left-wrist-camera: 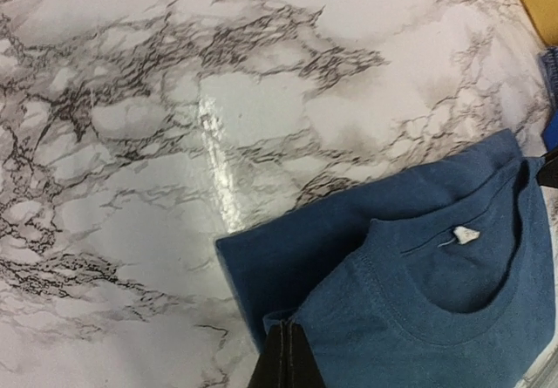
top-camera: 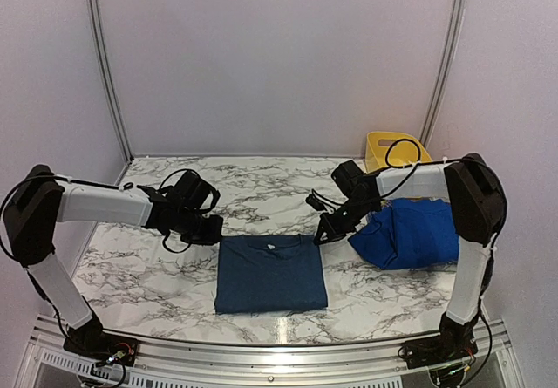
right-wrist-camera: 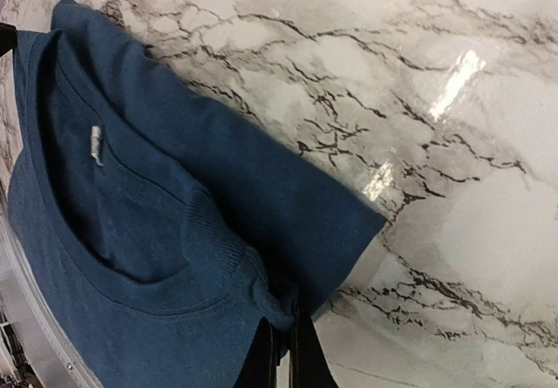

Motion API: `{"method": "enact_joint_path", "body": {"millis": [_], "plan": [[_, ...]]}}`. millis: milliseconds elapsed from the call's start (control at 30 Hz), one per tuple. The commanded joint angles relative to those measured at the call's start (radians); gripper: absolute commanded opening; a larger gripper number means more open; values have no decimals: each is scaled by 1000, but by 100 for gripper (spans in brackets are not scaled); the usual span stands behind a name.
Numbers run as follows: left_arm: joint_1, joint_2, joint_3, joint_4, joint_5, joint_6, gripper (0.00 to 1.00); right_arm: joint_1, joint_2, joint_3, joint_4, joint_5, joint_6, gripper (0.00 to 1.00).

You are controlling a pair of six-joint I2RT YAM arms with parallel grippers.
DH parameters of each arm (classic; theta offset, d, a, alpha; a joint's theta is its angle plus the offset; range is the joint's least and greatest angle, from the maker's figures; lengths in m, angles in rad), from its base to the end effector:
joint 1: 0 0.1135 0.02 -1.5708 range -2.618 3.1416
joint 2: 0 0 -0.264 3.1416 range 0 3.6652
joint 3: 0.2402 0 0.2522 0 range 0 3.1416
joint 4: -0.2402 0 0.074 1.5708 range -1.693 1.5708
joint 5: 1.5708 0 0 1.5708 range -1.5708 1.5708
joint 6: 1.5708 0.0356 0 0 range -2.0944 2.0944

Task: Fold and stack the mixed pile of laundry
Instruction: Adjust the square-folded T-shirt at the center of the board, then pick up the square-folded T-shirt from the center of the board.

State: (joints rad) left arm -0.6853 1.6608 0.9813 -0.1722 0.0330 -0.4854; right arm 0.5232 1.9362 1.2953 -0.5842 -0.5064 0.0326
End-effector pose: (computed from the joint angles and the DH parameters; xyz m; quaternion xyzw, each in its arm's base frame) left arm 0.2657 -0.2187 0.1867 0.0992 0.9307 -0.2072 0.2847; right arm 0.3224 0.2059 0.1628 -0.2734 0.9147 0.2830 0.0924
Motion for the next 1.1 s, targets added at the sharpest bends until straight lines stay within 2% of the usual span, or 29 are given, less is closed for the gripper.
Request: {"method": "enact_joint_path", "body": {"millis": [0, 100, 133, 167, 200, 267, 300, 367, 433, 500, 567, 700, 833, 1067], "plan": [[22, 62, -26, -27, -67, -8, 0, -8, 53, 39, 30, 34, -11, 6], [35, 81, 2, -48, -82, -9, 0, -8, 52, 57, 9, 75, -6, 27], [31, 65, 11, -46, -81, -2, 6, -8, 38, 63, -5, 81, -5, 31], [22, 39, 19, -43, -83, 12, 21, -8, 10, 71, -11, 89, 2, 37], [9, 3, 25, -39, -91, 35, 35, -8, -21, 79, -16, 108, 14, 48], [-34, -68, 42, -38, -114, 111, 60, -9, -97, 88, -22, 128, 28, 58], [-62, -100, 54, -38, -127, 153, 67, -11, -133, 88, -23, 141, 36, 63], [-126, -142, 74, -39, -132, 228, 73, -13, -223, 83, -18, 157, 47, 71], [-192, -147, 99, -39, -117, 278, 74, -20, -292, 61, -1, 175, 71, 81], [-267, -128, 125, -38, -123, 318, 74, -30, -342, 37, 16, 167, 118, 97], [-353, -86, 159, -35, -153, 369, 72, -46, -372, 32, 9, 94, 159, 98], [-500, 51, 254, -33, -185, 467, 59, -92, -420, -3, -18, -30, 237, 98], [-601, 194, 366, -23, -185, 525, 50, -99, -494, -102, -25, -44, 285, 99], [-640, 374, 456, 10, -158, 532, 44, -102, -609, -337, 23, -73, 376, 98]]}}
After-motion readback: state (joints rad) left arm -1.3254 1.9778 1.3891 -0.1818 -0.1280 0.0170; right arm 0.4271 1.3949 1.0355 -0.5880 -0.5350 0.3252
